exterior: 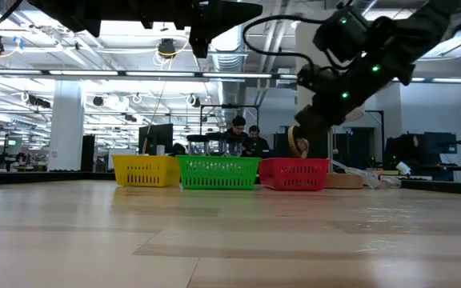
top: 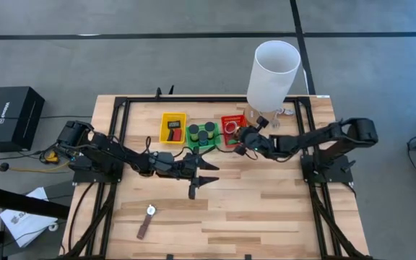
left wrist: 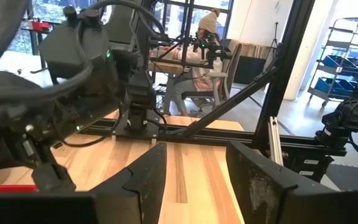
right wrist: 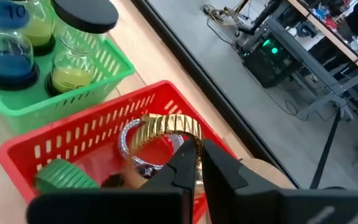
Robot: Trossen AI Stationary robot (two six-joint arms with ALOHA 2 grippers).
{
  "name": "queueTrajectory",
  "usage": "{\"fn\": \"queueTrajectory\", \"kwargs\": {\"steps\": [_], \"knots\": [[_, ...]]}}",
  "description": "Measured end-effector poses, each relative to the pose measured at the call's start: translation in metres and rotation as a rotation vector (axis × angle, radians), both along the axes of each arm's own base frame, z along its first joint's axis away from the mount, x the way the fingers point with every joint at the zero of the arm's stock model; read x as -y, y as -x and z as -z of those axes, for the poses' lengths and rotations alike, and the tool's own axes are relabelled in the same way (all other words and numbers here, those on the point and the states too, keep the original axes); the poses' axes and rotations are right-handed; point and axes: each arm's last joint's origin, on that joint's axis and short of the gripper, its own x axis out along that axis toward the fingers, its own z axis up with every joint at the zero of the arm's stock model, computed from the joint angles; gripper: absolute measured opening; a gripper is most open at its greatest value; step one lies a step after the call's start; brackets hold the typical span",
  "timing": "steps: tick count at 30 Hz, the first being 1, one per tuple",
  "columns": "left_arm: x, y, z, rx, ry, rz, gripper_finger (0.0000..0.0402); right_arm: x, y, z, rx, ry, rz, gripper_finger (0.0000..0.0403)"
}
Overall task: Pick & Place Office items
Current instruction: Put the gold wrist watch into the red basket, then put the brown wrist watch into the red basket
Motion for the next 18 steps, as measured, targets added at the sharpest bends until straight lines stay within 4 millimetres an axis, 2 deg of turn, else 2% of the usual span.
{"fn": "queueTrajectory", "kwargs": {"steps": [11, 18], "knots": [[0.000, 0.000, 0.000, 0.001, -0.002, 0.001, 0.0155, 0.006, -0.017, 0.006, -0.051, -0.004, 0.004, 0.0046], [0.000, 0.000, 0.000, 0.002, -0.002, 0.002, 0.0152, 0.006, -0.016, 0.010, -0.083, -0.018, -0.010, 0.0086]]}}
